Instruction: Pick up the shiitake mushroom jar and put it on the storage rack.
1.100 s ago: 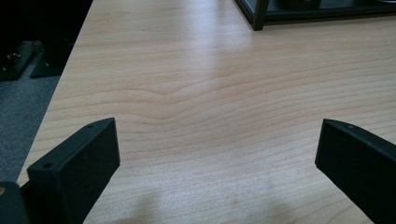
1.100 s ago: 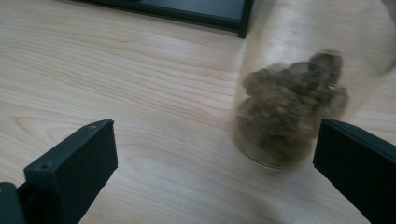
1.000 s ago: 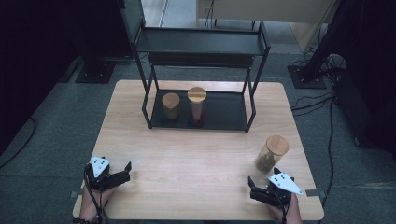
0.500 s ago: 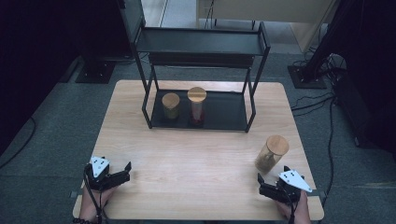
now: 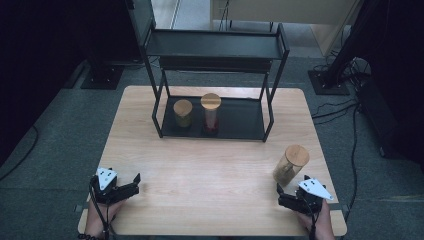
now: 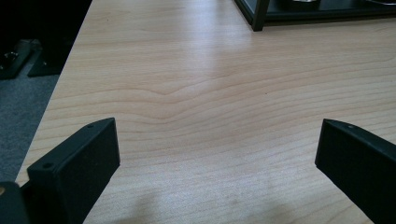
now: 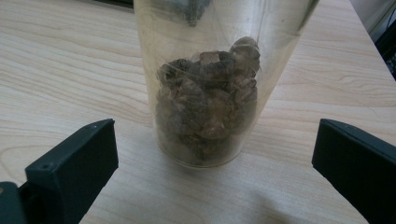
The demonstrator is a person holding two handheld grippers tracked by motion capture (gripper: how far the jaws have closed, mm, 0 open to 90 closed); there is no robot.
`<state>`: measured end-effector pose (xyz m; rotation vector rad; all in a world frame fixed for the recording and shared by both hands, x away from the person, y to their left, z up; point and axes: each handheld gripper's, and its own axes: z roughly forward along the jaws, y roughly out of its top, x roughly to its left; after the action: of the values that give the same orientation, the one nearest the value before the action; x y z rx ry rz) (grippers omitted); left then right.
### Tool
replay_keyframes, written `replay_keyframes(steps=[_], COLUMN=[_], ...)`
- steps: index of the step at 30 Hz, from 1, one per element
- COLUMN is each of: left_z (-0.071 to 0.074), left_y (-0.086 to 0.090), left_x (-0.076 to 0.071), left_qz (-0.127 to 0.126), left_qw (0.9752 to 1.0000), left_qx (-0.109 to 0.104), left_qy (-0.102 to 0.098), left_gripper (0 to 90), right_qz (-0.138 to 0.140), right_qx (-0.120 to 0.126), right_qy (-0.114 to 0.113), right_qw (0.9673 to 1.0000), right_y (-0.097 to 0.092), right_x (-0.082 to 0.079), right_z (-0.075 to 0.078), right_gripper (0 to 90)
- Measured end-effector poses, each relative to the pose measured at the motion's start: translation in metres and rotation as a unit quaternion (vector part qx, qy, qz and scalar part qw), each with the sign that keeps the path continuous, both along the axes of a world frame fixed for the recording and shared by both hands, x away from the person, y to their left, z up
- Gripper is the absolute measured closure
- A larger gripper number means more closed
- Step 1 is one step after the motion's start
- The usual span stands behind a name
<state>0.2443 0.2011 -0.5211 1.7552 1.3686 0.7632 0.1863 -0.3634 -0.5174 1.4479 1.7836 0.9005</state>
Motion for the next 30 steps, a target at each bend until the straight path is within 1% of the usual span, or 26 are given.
replay_keyframes(steps=[4, 8, 11, 18, 22, 29, 30], left_z=[0.0, 0.0, 0.0, 0.0, 0.0, 0.0, 0.0], left_y=[0.0, -0.001, -0.001, -0.001, 0.0, 0.0, 0.0], left_x=[0.0, 0.0, 0.0, 0.0, 0.0, 0.0, 0.0], left_qz=[0.0, -0.001, -0.001, -0.001, -0.001, -0.002, -0.002], left_qw=[1.0, 1.0, 1.0, 1.0, 1.0, 1.0, 1.0], left_qx=[0.0, 0.001, 0.003, 0.001, 0.0, 0.0, 0.0], left_qy=[-0.001, 0.0, -0.001, 0.0, -0.001, -0.001, -0.001], left_gripper=[0.1, 0.1, 0.0, 0.1, 0.1, 0.0, 0.1], right_qz=[-0.003, -0.002, 0.005, 0.013, 0.012, 0.009, 0.006], right_qx=[-0.011, -0.011, -0.012, -0.012, -0.013, -0.003, -0.002], right_qy=[0.003, 0.005, 0.007, 0.002, -0.003, -0.012, -0.013], right_qw=[0.9999, 0.9999, 0.9999, 0.9998, 0.9998, 0.9999, 0.9999], right_y=[0.002, 0.003, 0.005, 0.01, 0.013, 0.013, 0.013], right_x=[0.004, 0.008, 0.012, 0.02, 0.024, 0.029, 0.03], right_z=[-0.001, -0.001, -0.001, 0.0, 0.0, 0.002, 0.003], right_gripper=[0.5, 0.5, 0.7, 1.7, 4.4, 9.0, 11.5])
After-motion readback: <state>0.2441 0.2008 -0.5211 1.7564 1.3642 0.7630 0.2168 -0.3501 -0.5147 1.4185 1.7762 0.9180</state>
